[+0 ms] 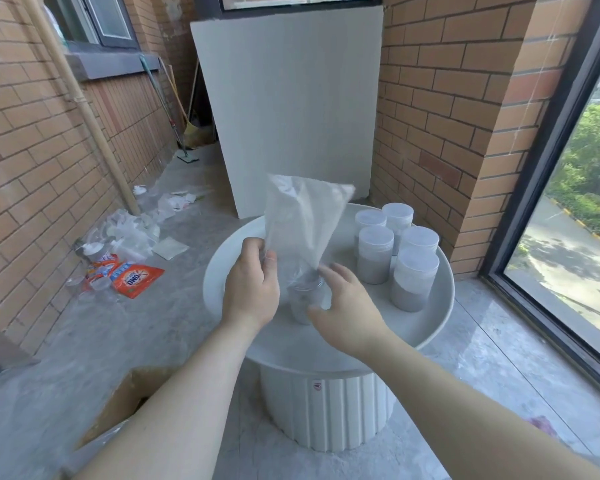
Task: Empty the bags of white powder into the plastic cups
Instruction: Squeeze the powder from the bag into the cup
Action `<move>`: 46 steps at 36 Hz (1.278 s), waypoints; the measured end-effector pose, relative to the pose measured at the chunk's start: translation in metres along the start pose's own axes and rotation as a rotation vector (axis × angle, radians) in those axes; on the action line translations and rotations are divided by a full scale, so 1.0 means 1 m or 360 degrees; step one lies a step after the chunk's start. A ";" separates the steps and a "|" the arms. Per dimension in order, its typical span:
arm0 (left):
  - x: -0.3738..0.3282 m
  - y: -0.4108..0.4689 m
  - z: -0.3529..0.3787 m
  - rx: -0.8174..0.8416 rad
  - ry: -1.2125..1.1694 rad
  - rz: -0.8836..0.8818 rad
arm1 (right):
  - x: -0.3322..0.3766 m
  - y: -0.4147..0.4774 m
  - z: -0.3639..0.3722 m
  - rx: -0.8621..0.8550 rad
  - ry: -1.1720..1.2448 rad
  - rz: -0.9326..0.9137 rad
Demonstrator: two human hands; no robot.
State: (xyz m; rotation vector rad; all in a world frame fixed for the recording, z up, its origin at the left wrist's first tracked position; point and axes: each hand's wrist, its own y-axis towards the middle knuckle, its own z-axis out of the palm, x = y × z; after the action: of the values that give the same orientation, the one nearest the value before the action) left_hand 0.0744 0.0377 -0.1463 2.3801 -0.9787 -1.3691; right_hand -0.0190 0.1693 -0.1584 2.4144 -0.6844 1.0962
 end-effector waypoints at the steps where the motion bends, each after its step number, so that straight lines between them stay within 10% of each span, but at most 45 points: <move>1: 0.000 0.000 0.000 0.0008 -0.0001 -0.0005 | 0.001 0.000 -0.001 0.0009 0.0013 0.0018; 46: 0.000 0.001 0.002 0.0032 -0.0038 -0.0037 | 0.006 -0.003 -0.003 -0.0006 -0.0176 0.0061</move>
State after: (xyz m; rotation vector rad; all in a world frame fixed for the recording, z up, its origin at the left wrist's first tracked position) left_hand 0.0721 0.0368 -0.1467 2.4024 -0.9785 -1.4054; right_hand -0.0159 0.1716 -0.1523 2.4833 -0.7706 0.9806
